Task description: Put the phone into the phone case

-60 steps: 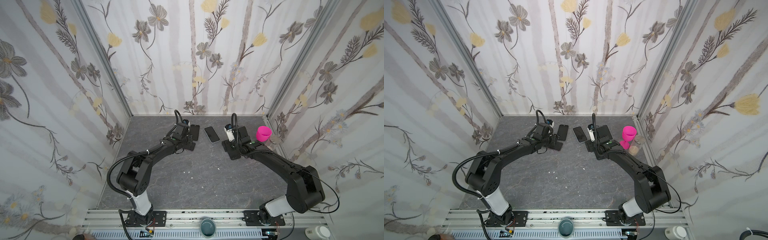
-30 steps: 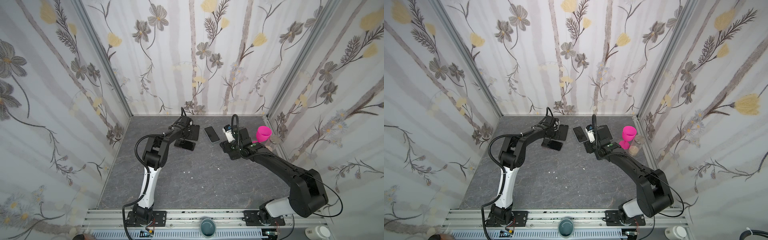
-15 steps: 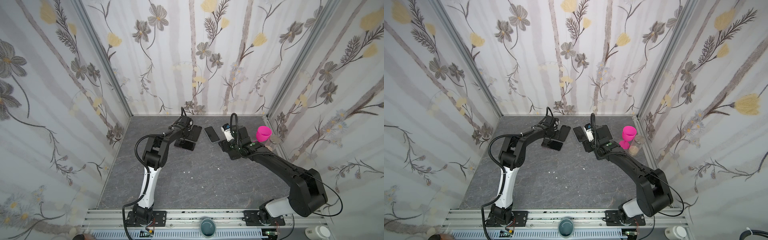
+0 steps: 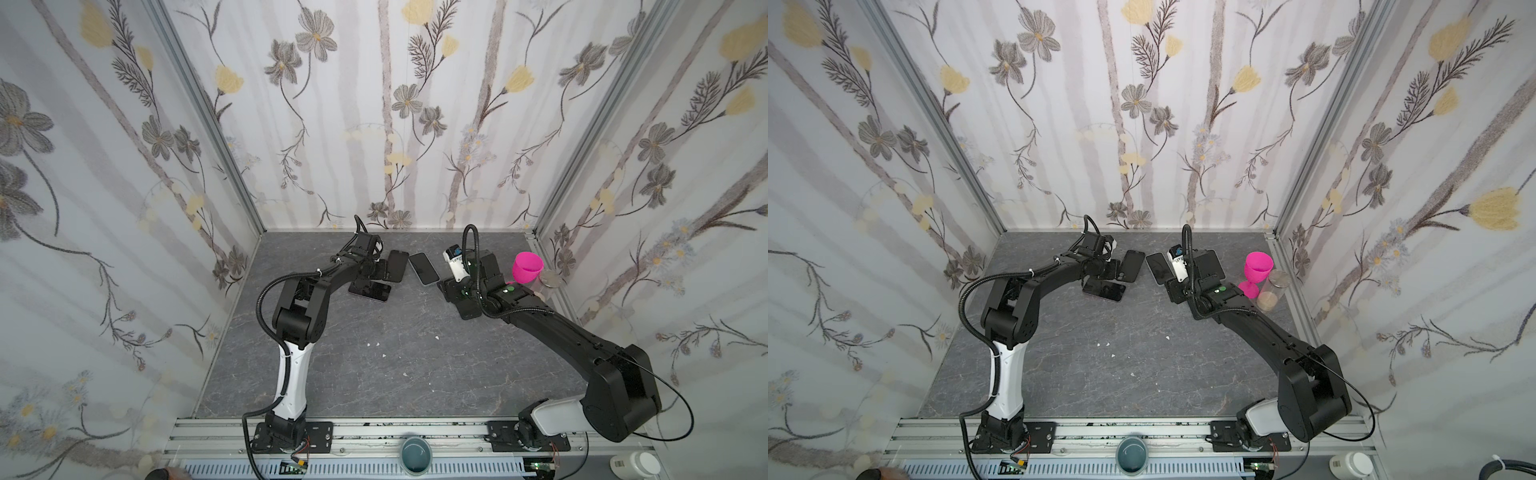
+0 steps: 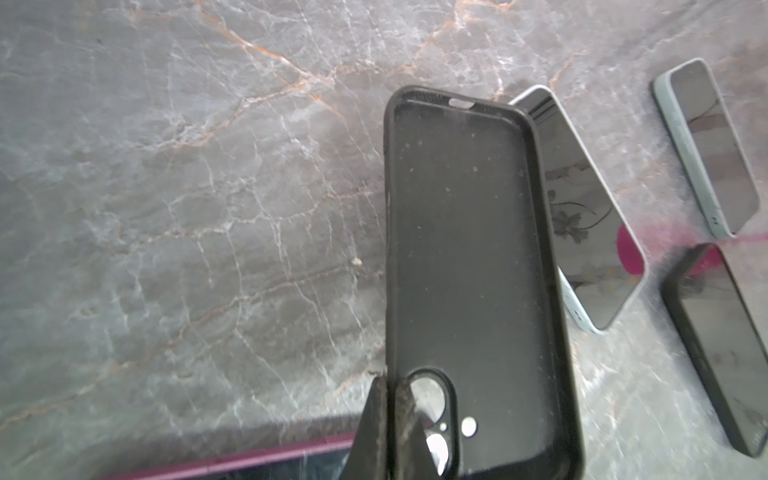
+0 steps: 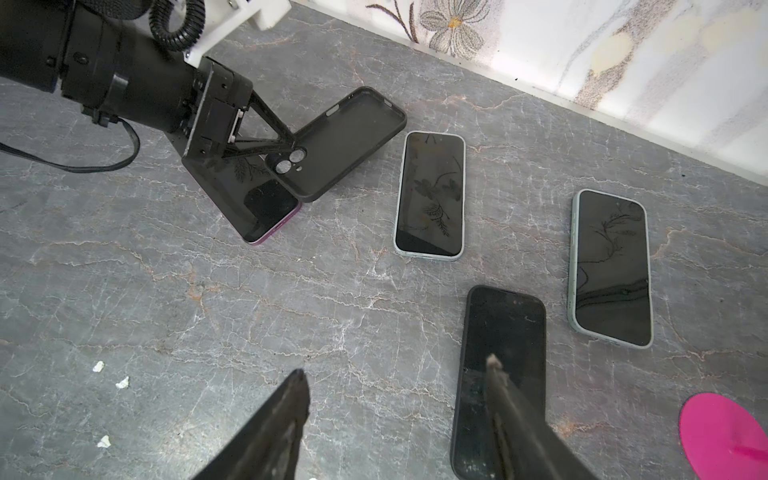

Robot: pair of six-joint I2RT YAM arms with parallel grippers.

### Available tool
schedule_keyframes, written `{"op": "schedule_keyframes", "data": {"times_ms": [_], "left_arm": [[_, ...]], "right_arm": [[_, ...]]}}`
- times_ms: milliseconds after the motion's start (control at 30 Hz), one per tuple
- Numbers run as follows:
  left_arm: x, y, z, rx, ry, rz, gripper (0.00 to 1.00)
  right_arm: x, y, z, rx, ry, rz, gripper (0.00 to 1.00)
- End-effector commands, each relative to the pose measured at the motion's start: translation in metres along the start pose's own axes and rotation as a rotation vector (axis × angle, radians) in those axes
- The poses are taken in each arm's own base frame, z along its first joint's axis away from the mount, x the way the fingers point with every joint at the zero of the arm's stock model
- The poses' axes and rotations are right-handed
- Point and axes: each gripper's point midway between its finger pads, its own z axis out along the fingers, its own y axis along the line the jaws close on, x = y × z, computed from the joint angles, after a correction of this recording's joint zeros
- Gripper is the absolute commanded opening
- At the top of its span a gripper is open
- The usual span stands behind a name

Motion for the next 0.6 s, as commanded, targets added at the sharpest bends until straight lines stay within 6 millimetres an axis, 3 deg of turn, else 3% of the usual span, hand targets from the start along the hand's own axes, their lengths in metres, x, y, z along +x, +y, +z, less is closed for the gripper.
{"op": "schedule_keyframes", "data": {"times_ms": [0,233,400,567], "left_arm": [[-0.001,-0.017,-0.014,0.063,-0.038,-0.016,0.00],[0.042,-0.045,-0.044,0.116,0.009,0.026,0.00],[0.109,-0.062,-0.063,0.137,0.155,0.172,0.00],[0.173,-0.076,-0.087,0.182,0.302,0.457,0.00]], "right_arm": [[-0.006,-0.002,-0.006,0.019,-0.023,-0.002,0.66],[-0.014,-0.004,-0.010,0.031,-0.045,-0.004,0.66],[-0.021,-0.004,-0.011,0.031,-0.066,-0.020,0.66],[-0.027,-0.001,-0.005,0.024,-0.087,-0.032,0.65]]}}
